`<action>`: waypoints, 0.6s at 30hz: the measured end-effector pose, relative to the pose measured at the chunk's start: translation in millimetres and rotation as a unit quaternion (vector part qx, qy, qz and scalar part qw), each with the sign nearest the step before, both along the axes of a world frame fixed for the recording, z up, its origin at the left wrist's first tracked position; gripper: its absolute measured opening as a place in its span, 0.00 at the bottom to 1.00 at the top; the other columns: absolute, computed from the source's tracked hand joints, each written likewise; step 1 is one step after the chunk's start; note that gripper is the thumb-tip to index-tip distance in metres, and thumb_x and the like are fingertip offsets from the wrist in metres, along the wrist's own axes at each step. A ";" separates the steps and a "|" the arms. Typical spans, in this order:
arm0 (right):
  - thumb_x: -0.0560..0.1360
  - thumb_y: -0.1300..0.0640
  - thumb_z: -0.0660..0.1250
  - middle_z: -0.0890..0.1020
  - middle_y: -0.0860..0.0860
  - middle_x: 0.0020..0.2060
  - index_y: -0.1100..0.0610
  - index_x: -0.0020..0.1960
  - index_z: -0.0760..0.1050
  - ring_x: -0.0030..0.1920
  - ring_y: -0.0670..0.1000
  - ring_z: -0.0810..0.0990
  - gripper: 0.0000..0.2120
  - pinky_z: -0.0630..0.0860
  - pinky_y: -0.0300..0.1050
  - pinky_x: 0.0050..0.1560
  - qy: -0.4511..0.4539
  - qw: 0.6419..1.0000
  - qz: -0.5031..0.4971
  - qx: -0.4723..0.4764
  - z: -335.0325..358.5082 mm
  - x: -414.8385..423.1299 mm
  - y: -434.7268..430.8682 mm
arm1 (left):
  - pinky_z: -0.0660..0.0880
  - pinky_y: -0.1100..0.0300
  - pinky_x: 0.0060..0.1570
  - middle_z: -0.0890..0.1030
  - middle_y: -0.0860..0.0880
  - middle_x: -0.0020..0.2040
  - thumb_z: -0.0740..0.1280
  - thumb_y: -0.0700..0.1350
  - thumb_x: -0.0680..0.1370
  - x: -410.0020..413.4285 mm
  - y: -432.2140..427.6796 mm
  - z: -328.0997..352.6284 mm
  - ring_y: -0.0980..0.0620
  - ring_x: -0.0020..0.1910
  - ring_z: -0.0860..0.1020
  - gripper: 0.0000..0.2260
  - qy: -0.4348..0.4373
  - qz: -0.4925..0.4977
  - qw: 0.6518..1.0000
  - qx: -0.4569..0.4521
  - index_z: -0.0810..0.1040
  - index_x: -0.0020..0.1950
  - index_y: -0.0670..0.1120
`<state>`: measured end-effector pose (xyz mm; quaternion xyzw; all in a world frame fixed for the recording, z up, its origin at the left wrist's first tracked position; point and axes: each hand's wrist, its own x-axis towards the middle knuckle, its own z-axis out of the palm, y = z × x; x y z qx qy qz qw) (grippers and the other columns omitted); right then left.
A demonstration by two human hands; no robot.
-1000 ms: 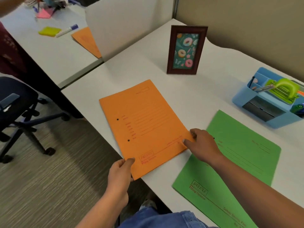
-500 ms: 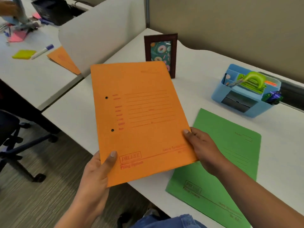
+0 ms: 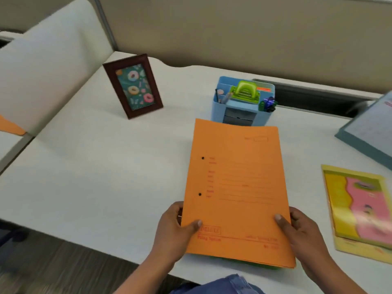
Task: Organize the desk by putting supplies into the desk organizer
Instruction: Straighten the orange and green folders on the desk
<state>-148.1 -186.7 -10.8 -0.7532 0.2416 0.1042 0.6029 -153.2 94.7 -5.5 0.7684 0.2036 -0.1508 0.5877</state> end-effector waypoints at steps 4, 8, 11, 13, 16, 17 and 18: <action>0.76 0.52 0.68 0.85 0.46 0.47 0.47 0.51 0.78 0.45 0.50 0.85 0.04 0.81 0.54 0.48 0.013 0.999 0.014 -0.049 -17.6 -9.5 -8.7 | 0.77 0.65 0.38 0.82 0.55 0.47 0.76 0.44 0.70 3.5 -8.0 -17.5 0.59 0.43 0.81 0.15 0.025 -0.047 0.997 0.061 0.76 0.53 0.53; 0.75 0.52 0.70 0.84 0.45 0.43 0.47 0.48 0.78 0.43 0.47 0.83 0.03 0.79 0.48 0.44 0.023 0.989 0.047 -0.140 -31.7 -10.9 -10.7 | 0.78 0.60 0.43 0.82 0.55 0.45 0.79 0.44 0.67 4.6 -4.1 -27.0 0.57 0.43 0.80 0.19 0.042 -0.066 0.989 0.125 0.74 0.51 0.54; 0.73 0.52 0.73 0.84 0.45 0.41 0.50 0.48 0.79 0.42 0.46 0.82 0.05 0.76 0.43 0.42 0.033 0.979 0.045 -0.195 -37.0 -12.1 -12.1 | 0.74 0.65 0.37 0.81 0.54 0.42 0.80 0.44 0.65 5.0 0.2 -30.3 0.58 0.40 0.80 0.20 0.032 -0.072 0.984 0.157 0.75 0.51 0.52; 0.72 0.51 0.74 0.83 0.45 0.40 0.51 0.47 0.79 0.42 0.46 0.81 0.07 0.75 0.44 0.43 0.025 0.973 0.041 -0.226 -38.9 -13.5 -13.7 | 0.72 0.68 0.35 0.81 0.54 0.42 0.80 0.43 0.65 5.3 2.2 -32.2 0.58 0.39 0.79 0.20 0.020 -0.066 0.983 0.168 0.75 0.51 0.51; 0.71 0.52 0.75 0.82 0.44 0.38 0.51 0.46 0.79 0.40 0.44 0.80 0.07 0.72 0.37 0.39 0.008 0.970 0.025 -0.241 -38.9 -15.3 -15.0 | 0.70 0.69 0.38 0.79 0.54 0.45 0.79 0.44 0.66 5.8 3.8 -36.6 0.57 0.41 0.78 0.21 0.002 -0.046 0.982 0.182 0.75 0.54 0.51; 0.71 0.53 0.76 0.82 0.44 0.38 0.51 0.46 0.79 0.40 0.44 0.80 0.08 0.71 0.35 0.38 0.004 0.970 0.022 -0.244 -39.4 -15.9 -15.3 | 0.70 0.69 0.38 0.79 0.54 0.46 0.79 0.44 0.66 6.1 3.7 -38.1 0.57 0.42 0.77 0.21 -0.002 -0.044 0.982 0.185 0.75 0.55 0.51; 0.70 0.53 0.76 0.82 0.44 0.38 0.52 0.47 0.79 0.39 0.44 0.80 0.08 0.70 0.34 0.38 0.001 0.969 0.020 -0.247 -40.0 -16.9 -15.9 | 0.70 0.69 0.39 0.79 0.54 0.46 0.79 0.44 0.67 6.2 3.5 -39.9 0.58 0.42 0.77 0.21 -0.004 -0.044 0.982 0.185 0.76 0.55 0.51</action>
